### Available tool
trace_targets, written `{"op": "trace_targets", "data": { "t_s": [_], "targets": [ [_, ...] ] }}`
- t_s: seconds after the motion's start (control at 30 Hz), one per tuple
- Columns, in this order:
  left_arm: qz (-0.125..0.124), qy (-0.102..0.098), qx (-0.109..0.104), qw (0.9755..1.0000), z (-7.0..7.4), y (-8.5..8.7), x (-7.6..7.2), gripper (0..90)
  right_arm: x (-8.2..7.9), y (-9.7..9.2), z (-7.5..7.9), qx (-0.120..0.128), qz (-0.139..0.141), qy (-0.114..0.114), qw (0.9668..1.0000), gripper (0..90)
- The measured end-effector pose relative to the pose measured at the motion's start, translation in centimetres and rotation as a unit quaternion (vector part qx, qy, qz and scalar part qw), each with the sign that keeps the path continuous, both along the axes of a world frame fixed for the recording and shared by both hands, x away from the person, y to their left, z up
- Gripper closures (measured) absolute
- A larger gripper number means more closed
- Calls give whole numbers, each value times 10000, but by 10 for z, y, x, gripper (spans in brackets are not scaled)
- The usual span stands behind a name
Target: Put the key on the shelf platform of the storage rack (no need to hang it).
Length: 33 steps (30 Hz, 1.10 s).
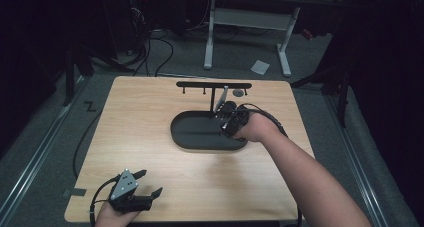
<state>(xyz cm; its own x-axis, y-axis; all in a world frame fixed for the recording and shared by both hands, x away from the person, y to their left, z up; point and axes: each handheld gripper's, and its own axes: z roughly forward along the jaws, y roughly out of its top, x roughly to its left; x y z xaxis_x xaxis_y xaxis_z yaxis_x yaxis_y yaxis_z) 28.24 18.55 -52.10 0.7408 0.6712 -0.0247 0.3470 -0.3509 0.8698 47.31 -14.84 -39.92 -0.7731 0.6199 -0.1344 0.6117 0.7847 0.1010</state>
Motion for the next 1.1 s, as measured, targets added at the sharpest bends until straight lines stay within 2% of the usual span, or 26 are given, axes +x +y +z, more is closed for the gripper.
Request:
{"op": "trace_targets", "data": {
  "t_s": [0.33,0.53,0.6,0.83,0.93,1.1],
  "targets": [
    [5,20,-28,10000,-1,2,0,182,25,22,-24,-58,47,-27,10000,488],
    [26,15,-52,10000,-1,2,0,182,35,33,-28,-22,58,-20,10000,488],
    [3,30,-24,10000,-1,2,0,182,37,38,-30,-66,98,-57,9999,488],
    [6,27,-32,10000,-1,2,0,182,43,51,-32,45,196,-162,9997,488],
    [23,17,-49,10000,-1,2,0,182,41,49,-45,-131,201,-69,9997,488],
    [3,26,-31,10000,-1,2,0,182,37,39,-57,-270,186,16,9995,487]
  ]
}}
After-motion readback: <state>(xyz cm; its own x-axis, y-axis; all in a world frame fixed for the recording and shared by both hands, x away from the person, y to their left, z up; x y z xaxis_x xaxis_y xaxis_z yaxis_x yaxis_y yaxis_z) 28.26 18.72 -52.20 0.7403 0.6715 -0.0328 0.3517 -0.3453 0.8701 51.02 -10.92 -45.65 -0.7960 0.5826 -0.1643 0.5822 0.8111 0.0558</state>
